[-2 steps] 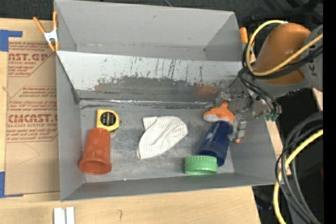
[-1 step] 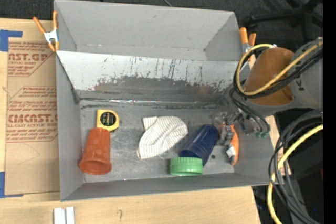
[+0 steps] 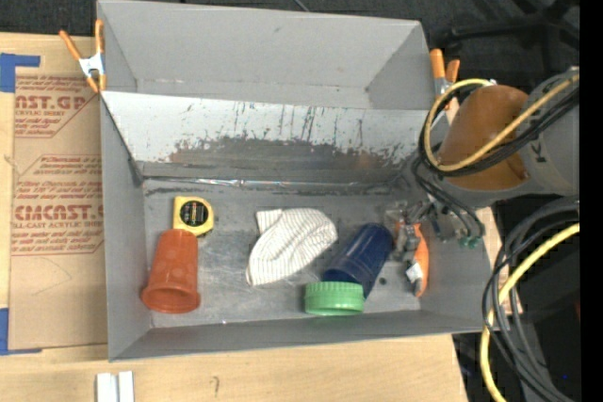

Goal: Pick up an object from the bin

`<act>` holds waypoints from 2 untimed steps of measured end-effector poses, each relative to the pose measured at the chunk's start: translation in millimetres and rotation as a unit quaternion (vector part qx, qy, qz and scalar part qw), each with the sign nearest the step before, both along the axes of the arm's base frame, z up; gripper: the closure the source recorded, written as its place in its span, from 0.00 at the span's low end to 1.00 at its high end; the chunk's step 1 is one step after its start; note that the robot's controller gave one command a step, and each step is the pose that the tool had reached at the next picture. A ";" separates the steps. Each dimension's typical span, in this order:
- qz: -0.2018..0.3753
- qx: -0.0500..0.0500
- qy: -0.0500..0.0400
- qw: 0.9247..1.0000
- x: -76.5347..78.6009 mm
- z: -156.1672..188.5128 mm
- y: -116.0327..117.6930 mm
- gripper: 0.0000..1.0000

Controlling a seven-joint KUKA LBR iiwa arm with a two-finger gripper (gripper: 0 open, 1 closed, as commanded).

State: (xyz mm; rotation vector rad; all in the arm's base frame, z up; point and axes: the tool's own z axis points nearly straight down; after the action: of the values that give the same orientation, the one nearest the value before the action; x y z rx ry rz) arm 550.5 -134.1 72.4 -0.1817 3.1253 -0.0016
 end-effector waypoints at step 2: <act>-0.028 0.001 0.005 1.000 -26.3 209.6 44.1 0.00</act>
Offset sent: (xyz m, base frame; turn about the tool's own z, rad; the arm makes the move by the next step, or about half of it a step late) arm -0.0280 0.0457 0.2147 0.0593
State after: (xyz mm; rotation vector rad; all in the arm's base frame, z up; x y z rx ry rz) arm 524.2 -90.0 282.1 -0.0955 3.1397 0.0011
